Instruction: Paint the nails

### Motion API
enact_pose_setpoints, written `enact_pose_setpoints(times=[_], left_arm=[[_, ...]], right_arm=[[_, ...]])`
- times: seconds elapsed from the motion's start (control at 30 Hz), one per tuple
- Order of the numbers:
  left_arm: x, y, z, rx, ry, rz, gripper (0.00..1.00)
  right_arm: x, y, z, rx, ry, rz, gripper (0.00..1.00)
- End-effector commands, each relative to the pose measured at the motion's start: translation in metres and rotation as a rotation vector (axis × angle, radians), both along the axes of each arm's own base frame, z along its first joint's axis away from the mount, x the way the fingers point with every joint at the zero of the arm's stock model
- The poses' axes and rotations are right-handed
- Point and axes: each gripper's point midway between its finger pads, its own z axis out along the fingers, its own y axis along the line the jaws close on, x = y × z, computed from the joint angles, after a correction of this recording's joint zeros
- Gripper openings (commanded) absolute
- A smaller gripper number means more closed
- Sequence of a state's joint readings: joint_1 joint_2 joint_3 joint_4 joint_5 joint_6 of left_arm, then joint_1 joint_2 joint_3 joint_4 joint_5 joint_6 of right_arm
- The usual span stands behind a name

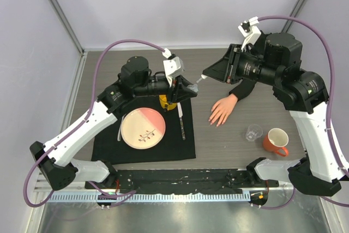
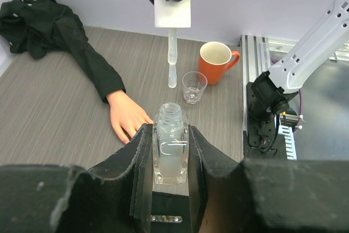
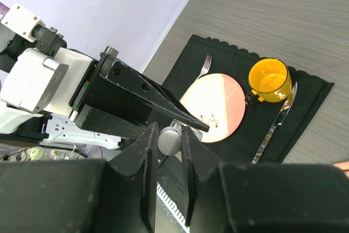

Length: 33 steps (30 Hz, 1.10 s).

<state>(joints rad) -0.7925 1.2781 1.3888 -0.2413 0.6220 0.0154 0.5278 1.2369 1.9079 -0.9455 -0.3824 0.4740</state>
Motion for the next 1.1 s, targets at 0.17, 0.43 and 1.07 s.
enact_pose_setpoints(times=[0.17, 0.43, 1.07], left_arm=[[-0.008, 0.005, 0.031, -0.053, -0.083, -0.019, 0.0], [-0.007, 0.005, 0.031, -0.054, -0.081, -0.015, 0.0], [0.0, -0.001, 0.028, -0.042, -0.074, -0.008, 0.0]], right_arm=[[-0.002, 0.002, -0.003, 0.012, 0.008, 0.012, 0.01], [0.002, 0.004, -0.009, 0.006, 0.013, 0.009, 0.01], [0.004, 0.012, -0.016, -0.005, 0.029, 0.051, 0.01]])
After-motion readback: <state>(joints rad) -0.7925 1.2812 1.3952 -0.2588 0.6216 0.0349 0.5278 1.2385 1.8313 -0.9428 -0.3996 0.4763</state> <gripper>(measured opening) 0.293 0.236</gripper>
